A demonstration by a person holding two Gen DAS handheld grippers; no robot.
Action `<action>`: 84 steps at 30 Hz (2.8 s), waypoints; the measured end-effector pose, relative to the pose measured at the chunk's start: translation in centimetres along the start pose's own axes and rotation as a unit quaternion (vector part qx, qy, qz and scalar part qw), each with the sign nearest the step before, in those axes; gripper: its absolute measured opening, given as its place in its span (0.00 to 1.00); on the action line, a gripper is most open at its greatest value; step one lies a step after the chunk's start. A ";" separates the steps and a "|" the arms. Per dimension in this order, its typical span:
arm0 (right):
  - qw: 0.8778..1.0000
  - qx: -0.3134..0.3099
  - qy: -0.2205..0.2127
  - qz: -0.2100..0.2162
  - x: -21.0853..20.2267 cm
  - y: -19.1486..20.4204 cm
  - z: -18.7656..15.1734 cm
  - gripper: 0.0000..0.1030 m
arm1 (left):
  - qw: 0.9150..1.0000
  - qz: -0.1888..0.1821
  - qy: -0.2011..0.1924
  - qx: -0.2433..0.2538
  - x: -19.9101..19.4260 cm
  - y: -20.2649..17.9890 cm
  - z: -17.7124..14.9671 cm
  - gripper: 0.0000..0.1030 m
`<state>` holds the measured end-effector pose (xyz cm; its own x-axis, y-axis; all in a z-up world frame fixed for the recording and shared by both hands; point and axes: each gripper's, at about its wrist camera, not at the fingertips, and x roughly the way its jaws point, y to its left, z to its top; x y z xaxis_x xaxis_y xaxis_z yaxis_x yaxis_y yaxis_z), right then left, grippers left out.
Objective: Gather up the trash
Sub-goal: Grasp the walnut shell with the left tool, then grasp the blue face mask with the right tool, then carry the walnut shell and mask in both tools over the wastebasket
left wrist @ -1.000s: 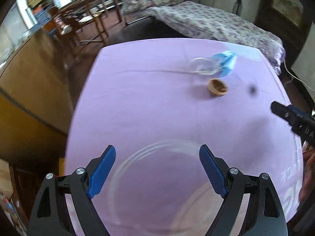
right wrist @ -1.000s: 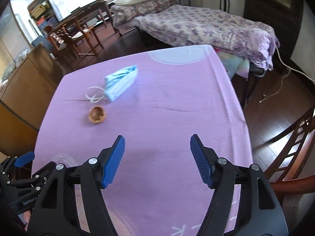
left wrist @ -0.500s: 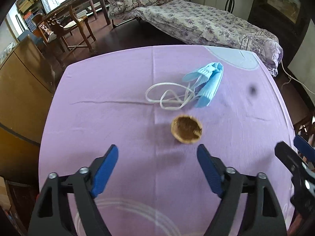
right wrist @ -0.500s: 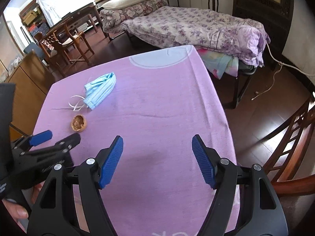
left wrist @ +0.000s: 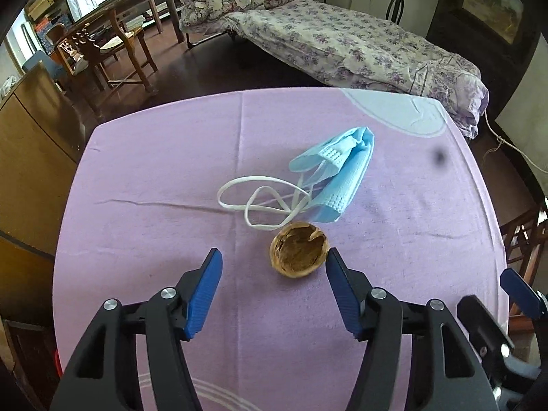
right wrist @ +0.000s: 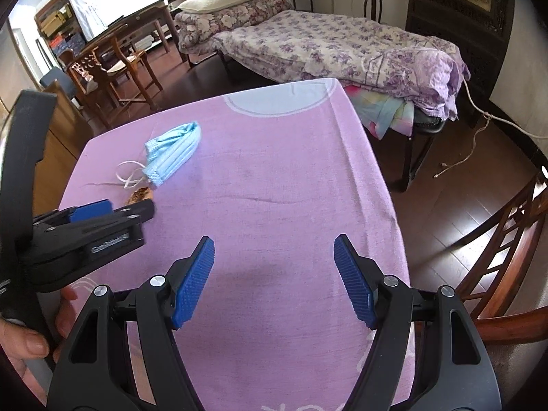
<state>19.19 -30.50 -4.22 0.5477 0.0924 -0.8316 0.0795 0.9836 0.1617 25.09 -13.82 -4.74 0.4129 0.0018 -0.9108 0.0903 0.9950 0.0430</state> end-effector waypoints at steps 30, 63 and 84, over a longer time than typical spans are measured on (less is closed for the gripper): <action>0.999 -0.025 0.014 0.014 2.9 9.4 5.1 0.68 | 0.995 0.002 -0.050 -0.089 -6.2 13.1 -4.8 0.31; 0.992 -0.102 0.046 0.050 -5.4 13.7 -1.5 0.18 | 0.991 -0.010 -0.026 -0.129 -11.0 18.1 -12.6 0.31; 0.944 -0.281 0.076 0.155 -10.2 32.0 -11.6 0.18 | 0.966 0.090 -0.052 -0.238 -18.3 32.5 -25.0 0.31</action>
<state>6.52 1.87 3.26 0.3422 0.3673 -0.8649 -0.5431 0.8284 0.1370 -2.21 21.01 3.09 0.4745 0.1928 -0.8589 -0.4070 0.9132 -0.0199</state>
